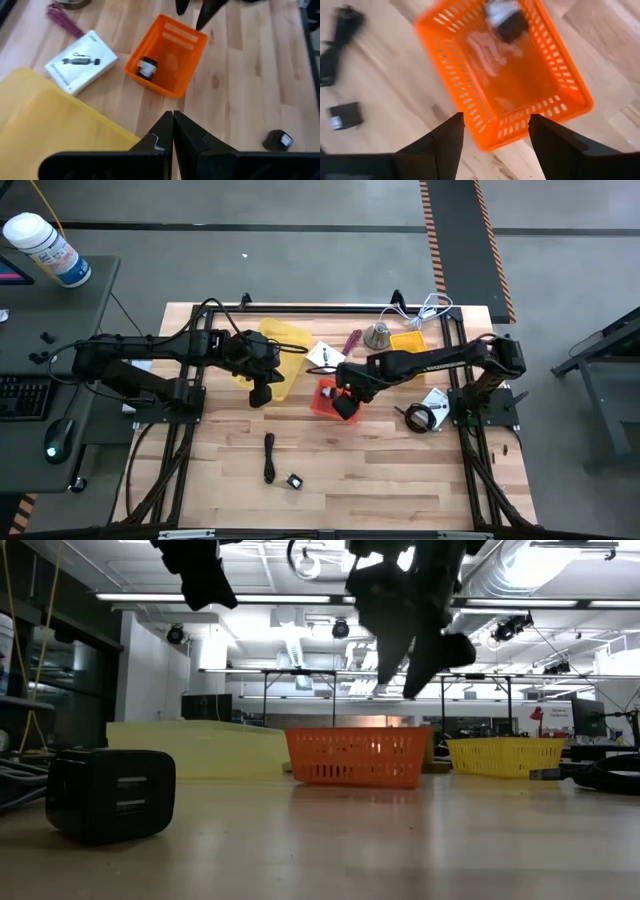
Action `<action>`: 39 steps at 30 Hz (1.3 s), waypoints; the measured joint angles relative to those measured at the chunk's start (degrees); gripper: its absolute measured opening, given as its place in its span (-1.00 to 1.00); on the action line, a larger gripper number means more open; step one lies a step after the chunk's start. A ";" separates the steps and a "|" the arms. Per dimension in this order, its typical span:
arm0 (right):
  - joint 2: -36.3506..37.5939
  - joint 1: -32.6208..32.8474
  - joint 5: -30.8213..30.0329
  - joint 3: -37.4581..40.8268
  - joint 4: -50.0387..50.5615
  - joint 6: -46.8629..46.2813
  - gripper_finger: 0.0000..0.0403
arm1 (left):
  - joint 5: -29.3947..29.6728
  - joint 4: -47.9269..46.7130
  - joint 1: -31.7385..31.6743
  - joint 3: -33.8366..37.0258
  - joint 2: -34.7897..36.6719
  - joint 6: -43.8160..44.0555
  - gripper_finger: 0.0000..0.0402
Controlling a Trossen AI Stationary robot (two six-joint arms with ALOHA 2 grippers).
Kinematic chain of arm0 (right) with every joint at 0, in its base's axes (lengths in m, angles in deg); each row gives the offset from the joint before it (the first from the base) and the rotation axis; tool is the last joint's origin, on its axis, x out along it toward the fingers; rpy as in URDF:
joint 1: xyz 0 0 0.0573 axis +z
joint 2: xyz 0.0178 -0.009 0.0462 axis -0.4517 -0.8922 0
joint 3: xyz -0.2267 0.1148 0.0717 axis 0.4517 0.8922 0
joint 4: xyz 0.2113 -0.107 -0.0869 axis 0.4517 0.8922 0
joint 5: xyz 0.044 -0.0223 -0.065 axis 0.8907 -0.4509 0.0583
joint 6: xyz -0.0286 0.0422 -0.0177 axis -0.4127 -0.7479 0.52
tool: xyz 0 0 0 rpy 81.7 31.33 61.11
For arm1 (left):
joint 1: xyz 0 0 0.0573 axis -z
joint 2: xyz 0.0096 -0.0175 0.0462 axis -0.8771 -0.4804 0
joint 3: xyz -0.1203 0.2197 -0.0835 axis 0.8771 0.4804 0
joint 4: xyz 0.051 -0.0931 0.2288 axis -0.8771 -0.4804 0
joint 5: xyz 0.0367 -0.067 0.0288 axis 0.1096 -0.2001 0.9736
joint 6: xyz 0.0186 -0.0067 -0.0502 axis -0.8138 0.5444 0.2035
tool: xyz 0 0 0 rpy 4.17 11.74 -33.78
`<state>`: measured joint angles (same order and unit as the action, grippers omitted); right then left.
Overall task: Pick and place items into bin
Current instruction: Put the black charger adapter into the orange bin
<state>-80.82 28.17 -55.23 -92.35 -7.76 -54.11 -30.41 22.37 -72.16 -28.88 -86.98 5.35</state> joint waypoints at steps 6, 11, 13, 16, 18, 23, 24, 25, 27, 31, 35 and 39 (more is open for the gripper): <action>6.77 5.32 -6.27 -0.02 6.69 -4.06 0.02 | -5.15 -0.05 0.02 0.00 0.00 -0.13 -1.00; 10.18 13.06 -10.96 -0.02 11.93 -12.15 0.02 | -6.82 -0.19 0.07 0.00 -0.82 -0.13 -1.00; 10.50 16.60 -12.91 -0.02 13.29 -16.74 0.02 | -6.69 -0.68 0.11 0.04 -1.38 -0.24 -1.00; 10.27 21.89 -16.12 0.02 13.91 -23.77 0.02 | -7.17 -1.70 0.50 0.06 -2.84 -2.03 -1.00; 9.92 25.01 -17.82 0.02 13.99 -28.05 0.02 | -7.40 -1.06 0.56 0.04 -3.88 -2.70 -1.00; 8.89 30.69 -19.22 0.12 14.34 -34.25 0.02 | -9.34 -0.29 0.31 0.04 -6.32 -1.75 -1.00; 8.74 31.44 -19.40 0.11 14.34 -34.84 0.02 | -10.54 0.21 0.33 0.02 -6.69 -0.10 -1.00; 8.54 32.35 -19.42 0.11 14.40 -35.19 0.02 | -11.90 0.51 0.35 -0.04 -6.97 1.77 -1.00; 8.01 33.89 -19.54 0.11 14.33 -35.31 0.02 | -15.77 0.54 0.62 -0.04 -7.54 3.01 -1.00; 6.69 36.38 -23.04 0.11 13.49 -33.79 0.02 | -20.87 0.78 4.19 -0.04 -9.45 1.92 -1.00; 5.19 37.76 -26.11 0.11 9.17 -30.03 0.02 | -19.96 2.21 11.81 -0.04 -10.56 2.08 -1.00; 3.35 39.33 -28.09 0.11 6.08 -28.34 0.02 | -15.33 4.27 19.77 -0.04 -11.31 5.11 -1.00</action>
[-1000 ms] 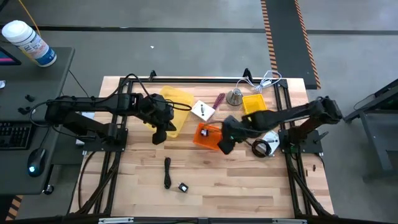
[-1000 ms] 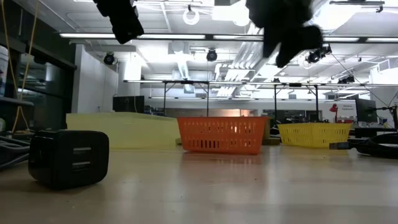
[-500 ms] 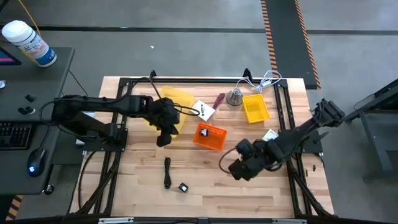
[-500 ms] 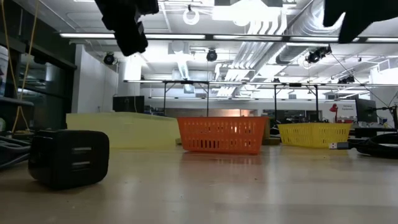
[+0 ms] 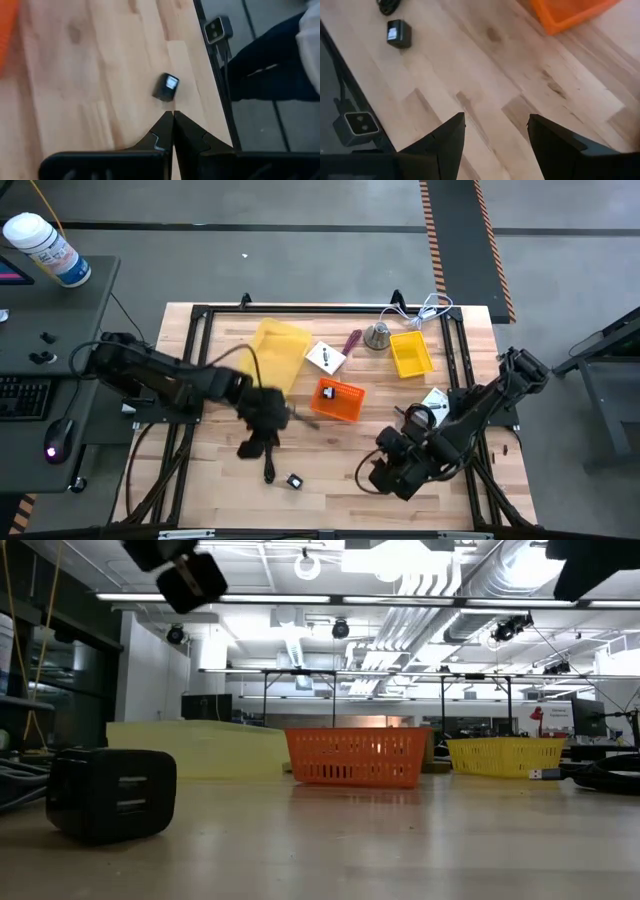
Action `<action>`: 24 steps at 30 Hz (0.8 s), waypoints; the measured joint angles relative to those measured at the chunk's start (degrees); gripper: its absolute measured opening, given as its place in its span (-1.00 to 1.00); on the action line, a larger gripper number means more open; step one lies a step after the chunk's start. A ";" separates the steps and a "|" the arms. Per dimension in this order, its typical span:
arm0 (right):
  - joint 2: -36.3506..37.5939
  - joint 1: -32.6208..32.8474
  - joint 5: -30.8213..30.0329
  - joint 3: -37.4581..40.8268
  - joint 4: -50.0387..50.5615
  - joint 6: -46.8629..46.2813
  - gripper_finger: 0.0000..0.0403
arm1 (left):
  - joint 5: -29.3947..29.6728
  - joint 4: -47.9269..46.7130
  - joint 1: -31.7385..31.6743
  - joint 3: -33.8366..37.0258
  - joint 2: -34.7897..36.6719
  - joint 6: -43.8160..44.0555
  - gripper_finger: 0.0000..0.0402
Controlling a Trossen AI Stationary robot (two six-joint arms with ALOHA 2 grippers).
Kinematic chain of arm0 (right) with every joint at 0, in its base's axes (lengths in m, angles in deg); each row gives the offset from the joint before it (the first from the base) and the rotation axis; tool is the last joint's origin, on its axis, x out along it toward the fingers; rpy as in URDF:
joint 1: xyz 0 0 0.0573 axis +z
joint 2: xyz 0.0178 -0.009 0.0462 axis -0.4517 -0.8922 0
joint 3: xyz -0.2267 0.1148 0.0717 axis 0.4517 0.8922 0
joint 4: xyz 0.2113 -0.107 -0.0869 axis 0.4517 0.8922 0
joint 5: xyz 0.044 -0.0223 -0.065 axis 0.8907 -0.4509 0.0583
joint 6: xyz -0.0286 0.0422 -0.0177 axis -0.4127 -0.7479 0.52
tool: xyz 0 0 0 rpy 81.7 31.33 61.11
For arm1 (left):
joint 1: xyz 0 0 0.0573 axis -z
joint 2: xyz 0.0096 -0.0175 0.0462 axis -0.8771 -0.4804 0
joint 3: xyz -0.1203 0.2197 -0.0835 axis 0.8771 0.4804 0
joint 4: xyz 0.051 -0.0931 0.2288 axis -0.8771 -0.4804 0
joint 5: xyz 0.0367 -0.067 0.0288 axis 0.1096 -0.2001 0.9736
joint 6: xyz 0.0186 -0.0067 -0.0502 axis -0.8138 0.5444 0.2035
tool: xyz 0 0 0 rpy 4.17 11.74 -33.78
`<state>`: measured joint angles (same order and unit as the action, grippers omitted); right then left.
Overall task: Pick and place items into bin
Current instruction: Put the black charger adapter into the orange bin
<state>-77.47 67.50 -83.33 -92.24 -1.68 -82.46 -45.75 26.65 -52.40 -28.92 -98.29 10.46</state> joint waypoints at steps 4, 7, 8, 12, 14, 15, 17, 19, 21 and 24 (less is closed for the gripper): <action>-2.01 1.48 -1.36 0.00 -2.06 0.03 0.02 | 4.03 2.56 4.92 -0.04 -1.19 4.77 -1.00; -3.59 2.51 -2.53 0.00 -4.76 0.13 0.02 | 5.85 5.91 7.50 -0.04 -2.65 10.10 -0.98; -4.24 2.81 -2.86 0.00 -5.56 0.39 0.02 | 6.52 6.37 8.51 -0.03 -3.04 10.88 -0.96; -6.50 4.24 -4.27 0.00 -9.34 2.32 0.02 | 10.47 12.70 12.87 -0.06 -5.81 11.85 -0.79; -7.36 4.45 -5.31 0.00 -10.88 3.64 0.02 | 12.48 15.64 15.00 -0.01 -7.49 9.85 -0.66; -7.81 4.60 -5.61 0.00 -11.81 4.05 0.02 | 13.55 17.23 15.82 -0.03 -8.41 8.75 -0.59; -8.35 4.63 -6.50 0.00 -13.19 4.99 0.02 | 16.08 17.87 17.48 -0.02 -10.11 6.32 -0.45; -8.60 4.63 -7.13 0.00 -15.15 5.45 0.02 | 18.67 18.49 18.42 -0.02 -11.79 4.25 -0.31; -8.73 4.63 -7.54 0.00 -17.04 6.67 0.02 | 20.92 17.93 19.19 -0.02 -12.98 2.98 -0.18; -8.75 4.63 -8.27 0.00 -19.15 8.07 0.02 | 22.66 17.96 19.30 -0.01 -14.84 2.34 0.01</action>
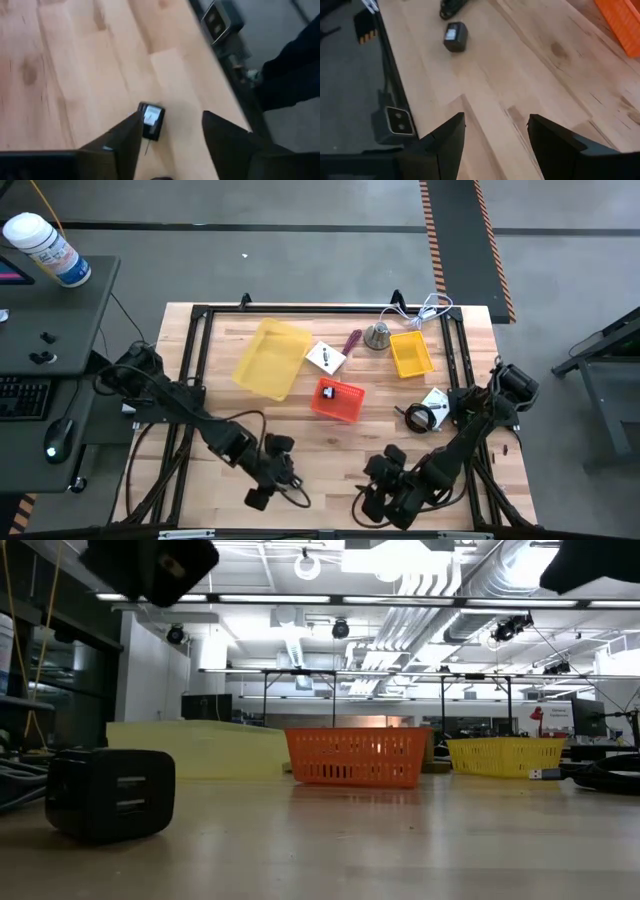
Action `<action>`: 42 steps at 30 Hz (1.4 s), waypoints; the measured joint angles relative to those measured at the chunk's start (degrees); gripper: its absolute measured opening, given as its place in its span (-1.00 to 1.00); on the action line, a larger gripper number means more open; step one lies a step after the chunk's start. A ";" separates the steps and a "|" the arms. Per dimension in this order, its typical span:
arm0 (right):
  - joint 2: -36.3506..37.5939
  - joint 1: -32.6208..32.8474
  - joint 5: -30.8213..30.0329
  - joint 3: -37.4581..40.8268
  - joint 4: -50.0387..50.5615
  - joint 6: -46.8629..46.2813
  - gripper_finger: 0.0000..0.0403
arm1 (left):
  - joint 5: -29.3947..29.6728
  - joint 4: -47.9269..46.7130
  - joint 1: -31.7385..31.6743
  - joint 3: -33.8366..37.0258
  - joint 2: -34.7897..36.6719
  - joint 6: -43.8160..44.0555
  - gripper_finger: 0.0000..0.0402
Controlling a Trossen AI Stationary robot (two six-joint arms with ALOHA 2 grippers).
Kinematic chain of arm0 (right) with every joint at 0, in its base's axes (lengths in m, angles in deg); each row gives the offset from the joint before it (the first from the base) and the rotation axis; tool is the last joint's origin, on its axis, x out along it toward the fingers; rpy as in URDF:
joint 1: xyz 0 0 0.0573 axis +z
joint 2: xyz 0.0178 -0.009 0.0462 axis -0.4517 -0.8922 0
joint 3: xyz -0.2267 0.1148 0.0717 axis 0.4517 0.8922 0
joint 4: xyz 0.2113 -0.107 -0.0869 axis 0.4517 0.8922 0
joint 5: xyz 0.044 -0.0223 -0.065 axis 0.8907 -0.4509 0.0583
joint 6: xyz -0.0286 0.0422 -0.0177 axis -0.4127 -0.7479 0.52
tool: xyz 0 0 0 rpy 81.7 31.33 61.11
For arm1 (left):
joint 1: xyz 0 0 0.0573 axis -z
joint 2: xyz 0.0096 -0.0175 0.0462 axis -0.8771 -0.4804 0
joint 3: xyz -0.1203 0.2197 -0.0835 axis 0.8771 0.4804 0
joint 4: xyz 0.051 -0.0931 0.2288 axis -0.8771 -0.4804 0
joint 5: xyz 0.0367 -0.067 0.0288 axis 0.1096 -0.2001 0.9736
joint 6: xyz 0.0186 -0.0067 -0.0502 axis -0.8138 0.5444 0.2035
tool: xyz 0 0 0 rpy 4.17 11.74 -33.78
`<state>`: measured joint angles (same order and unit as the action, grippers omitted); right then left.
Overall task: Pick and place items into bin
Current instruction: Put the black charger adapter into the orange bin
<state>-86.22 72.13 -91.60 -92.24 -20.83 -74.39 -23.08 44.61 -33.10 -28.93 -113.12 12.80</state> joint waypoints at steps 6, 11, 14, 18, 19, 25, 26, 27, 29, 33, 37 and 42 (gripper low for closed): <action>0.00 0.00 0.05 0.00 -0.90 1.11 0.02 | 0.54 0.46 -0.09 0.01 -2.94 -4.00 0.24; 0.00 0.00 0.60 0.00 -0.96 1.47 0.02 | 0.34 0.37 -0.05 0.01 -4.95 -7.04 0.30; 0.00 0.00 0.56 0.00 -0.98 1.49 0.02 | 0.51 0.99 -0.10 0.01 -5.58 -7.47 0.30; 0.00 -0.01 0.49 0.00 -1.12 1.49 0.03 | 1.60 1.53 -0.10 0.01 -5.62 -8.69 0.30; 0.00 -0.03 0.46 0.00 -1.18 1.49 0.03 | 1.62 1.67 -0.11 0.01 -5.62 -9.23 0.31; 0.00 -0.28 0.42 0.00 -1.20 1.53 0.03 | 1.54 2.67 -0.10 0.00 -5.97 -9.96 0.39; 0.00 -0.28 0.28 0.00 -1.20 1.63 0.03 | 1.39 3.18 -0.10 -0.03 -6.51 -9.96 0.41; 0.00 -0.32 0.24 0.00 -1.22 1.69 0.03 | 1.33 3.13 -0.10 0.00 -6.93 -9.96 0.43; 0.00 -0.30 0.24 0.00 -1.20 1.67 0.03 | 0.67 3.49 -0.10 -0.24 -8.00 -9.94 0.45; 0.00 -0.28 0.27 0.00 -1.44 1.54 0.02 | 0.99 1.09 -0.10 -2.52 -11.30 -9.99 0.46; 0.00 -0.37 0.25 0.00 -1.77 1.54 0.02 | 1.60 -0.09 -0.10 -5.12 -13.88 -10.41 0.46; 0.00 -0.63 0.31 0.00 -2.20 1.97 0.02 | 1.19 -1.55 -0.10 -6.94 -17.06 -10.14 0.46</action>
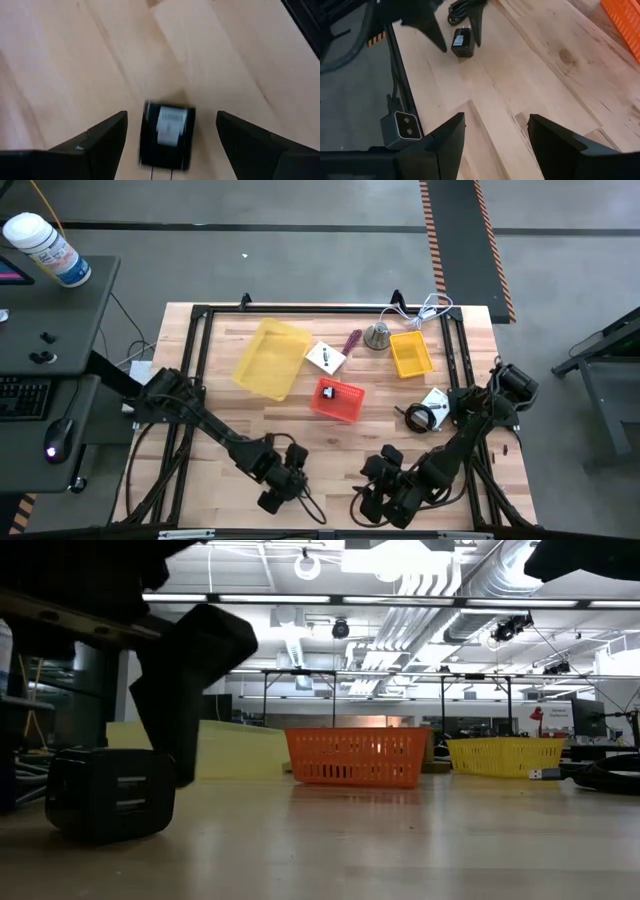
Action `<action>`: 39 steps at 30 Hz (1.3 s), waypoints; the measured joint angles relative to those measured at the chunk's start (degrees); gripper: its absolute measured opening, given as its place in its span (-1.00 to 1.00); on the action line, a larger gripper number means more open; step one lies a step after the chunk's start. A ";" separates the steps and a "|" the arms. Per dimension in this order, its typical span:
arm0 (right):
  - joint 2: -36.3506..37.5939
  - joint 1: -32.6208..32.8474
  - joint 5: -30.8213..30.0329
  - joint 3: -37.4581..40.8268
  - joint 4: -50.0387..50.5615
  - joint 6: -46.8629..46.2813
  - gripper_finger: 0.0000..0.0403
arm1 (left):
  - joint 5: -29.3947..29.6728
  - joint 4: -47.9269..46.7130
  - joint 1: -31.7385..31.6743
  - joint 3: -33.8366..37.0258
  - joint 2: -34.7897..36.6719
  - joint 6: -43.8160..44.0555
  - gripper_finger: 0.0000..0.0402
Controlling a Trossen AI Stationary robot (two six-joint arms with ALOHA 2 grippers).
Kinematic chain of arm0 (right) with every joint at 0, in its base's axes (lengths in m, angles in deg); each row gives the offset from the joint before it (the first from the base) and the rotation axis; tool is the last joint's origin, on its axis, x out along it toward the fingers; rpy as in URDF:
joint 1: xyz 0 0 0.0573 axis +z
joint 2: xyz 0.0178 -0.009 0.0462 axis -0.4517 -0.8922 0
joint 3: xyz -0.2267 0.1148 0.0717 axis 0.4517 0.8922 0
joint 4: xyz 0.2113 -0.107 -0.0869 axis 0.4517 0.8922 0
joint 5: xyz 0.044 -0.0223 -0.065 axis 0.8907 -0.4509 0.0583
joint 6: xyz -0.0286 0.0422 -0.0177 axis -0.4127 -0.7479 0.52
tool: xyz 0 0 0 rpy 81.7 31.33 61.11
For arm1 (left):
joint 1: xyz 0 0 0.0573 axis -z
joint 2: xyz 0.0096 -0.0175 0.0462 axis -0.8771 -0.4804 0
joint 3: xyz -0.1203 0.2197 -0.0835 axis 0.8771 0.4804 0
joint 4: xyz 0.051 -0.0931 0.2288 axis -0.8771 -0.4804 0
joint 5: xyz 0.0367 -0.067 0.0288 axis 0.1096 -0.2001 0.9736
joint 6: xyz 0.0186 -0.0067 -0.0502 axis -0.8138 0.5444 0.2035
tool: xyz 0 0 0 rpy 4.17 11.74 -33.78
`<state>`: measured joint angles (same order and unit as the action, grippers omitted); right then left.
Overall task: Pick and place items into bin
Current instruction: Put the black charger adapter into the orange bin
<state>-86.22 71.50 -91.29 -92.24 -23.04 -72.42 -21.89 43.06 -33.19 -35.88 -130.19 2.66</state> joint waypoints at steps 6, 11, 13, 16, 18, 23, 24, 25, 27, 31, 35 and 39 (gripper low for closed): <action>0.00 0.00 -0.07 0.00 -0.38 0.56 0.02 | 0.43 -2.80 0.00 0.06 -0.53 0.40 0.30; 0.00 0.00 -0.13 0.00 -0.42 1.10 0.02 | 0.42 -3.65 0.00 0.05 -0.51 0.42 -0.04; 0.00 -0.02 -0.26 0.00 -0.42 1.22 0.02 | 0.61 -3.53 0.00 0.05 -0.51 0.44 -0.20; 0.00 0.00 -0.59 0.00 -0.42 1.44 0.02 | 0.63 -3.06 0.00 0.05 -0.49 0.81 -0.40; 0.00 0.00 -0.66 0.00 -0.42 1.47 0.02 | 0.61 -2.38 0.00 0.05 -0.49 2.43 -0.43; 0.00 0.02 -0.64 0.00 -0.42 1.49 0.02 | 1.75 -2.18 -0.44 0.05 -0.44 8.60 -0.37; 0.00 0.14 -0.49 0.00 -0.42 1.38 0.02 | 2.02 -2.52 -0.49 0.05 -0.24 9.86 -0.32; 0.00 0.35 -0.34 0.00 -0.42 1.09 0.02 | 2.24 -2.79 -0.92 0.07 0.01 10.75 -0.26; 0.02 1.07 0.00 0.00 -0.45 0.59 0.02 | 2.93 -2.80 -1.72 0.07 0.91 12.00 -0.16; 0.02 2.55 0.02 0.00 -0.18 -0.66 0.02 | 4.89 -2.54 -4.90 -0.03 3.41 12.25 -0.12; 0.02 3.04 -0.09 0.00 -0.09 -1.07 0.02 | 5.46 -4.61 -9.15 -2.81 4.80 8.18 -0.26; 0.02 2.89 -0.13 0.00 -0.21 -1.09 0.02 | 2.50 -8.24 -13.09 -8.39 4.82 -0.09 -0.45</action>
<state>-86.20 74.38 -91.42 -92.24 -23.25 -73.51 -19.40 34.81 -46.28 -44.26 -125.36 2.56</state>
